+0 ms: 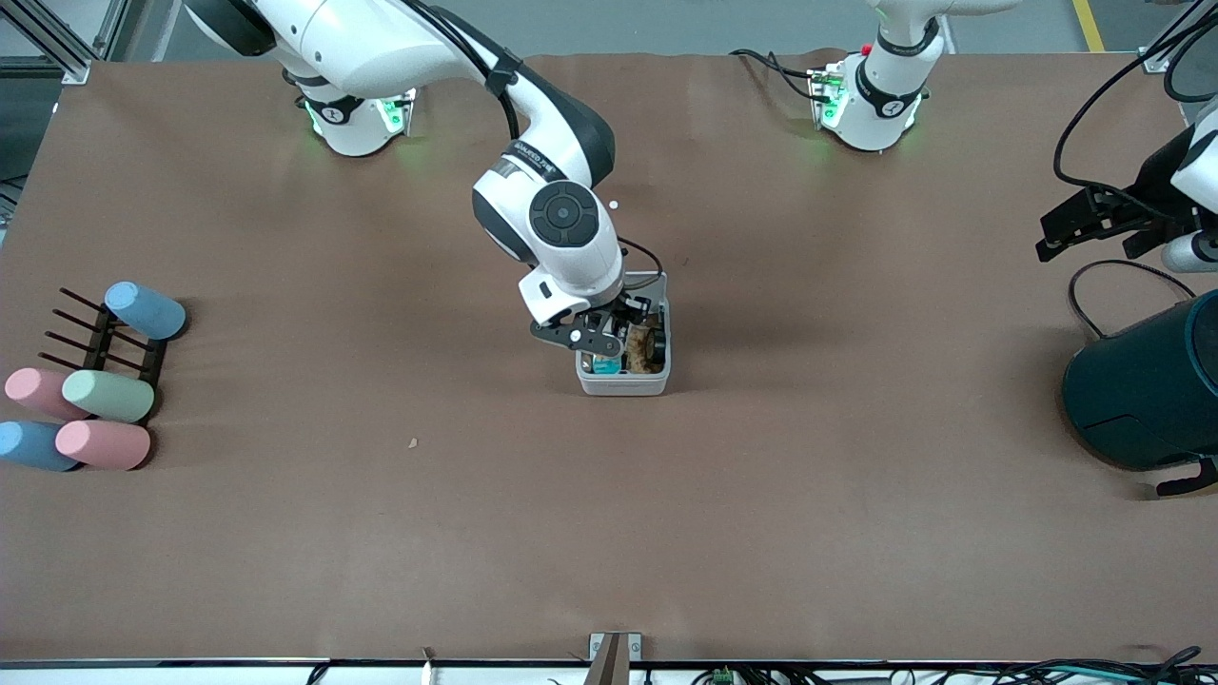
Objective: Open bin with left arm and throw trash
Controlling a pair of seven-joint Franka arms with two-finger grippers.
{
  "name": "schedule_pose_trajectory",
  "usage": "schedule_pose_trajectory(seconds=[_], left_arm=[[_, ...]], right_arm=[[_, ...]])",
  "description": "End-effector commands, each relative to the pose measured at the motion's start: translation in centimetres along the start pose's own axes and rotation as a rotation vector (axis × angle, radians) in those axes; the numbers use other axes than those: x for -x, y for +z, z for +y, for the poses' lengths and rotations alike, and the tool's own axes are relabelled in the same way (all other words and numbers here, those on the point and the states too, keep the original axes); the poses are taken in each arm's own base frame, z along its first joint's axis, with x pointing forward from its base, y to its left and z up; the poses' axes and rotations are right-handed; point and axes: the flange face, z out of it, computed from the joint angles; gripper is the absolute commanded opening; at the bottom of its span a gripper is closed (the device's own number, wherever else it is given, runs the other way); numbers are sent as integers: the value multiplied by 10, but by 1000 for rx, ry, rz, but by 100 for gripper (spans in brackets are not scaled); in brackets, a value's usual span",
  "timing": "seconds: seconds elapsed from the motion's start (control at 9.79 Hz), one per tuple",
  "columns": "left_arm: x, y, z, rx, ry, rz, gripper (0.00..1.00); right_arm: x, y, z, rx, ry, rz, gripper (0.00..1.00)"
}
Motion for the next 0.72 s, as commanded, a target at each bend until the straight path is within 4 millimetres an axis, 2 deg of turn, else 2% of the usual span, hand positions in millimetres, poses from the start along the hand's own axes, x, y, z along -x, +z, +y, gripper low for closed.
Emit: schedule_pose_trajectory(seconds=[0.0, 0.1, 0.31, 0.51, 0.61], left_arm=[[-4, -5, 1, 12, -15, 12, 100], [-4, -5, 1, 12, -17, 12, 100], [-4, -4, 0, 12, -18, 9, 100], [-4, -4, -1, 9, -17, 10, 100], [-4, -4, -1, 9, -18, 10, 100]], right_arm=[[-11, -15, 7, -11, 8, 17, 62], [-24, -41, 15, -40, 36, 28, 65], [-44, -122, 48, -78, 101, 62, 66], [-74, -195, 113, -58, 186, 58, 66], [-83, -224, 148, -24, 166, 44, 66]])
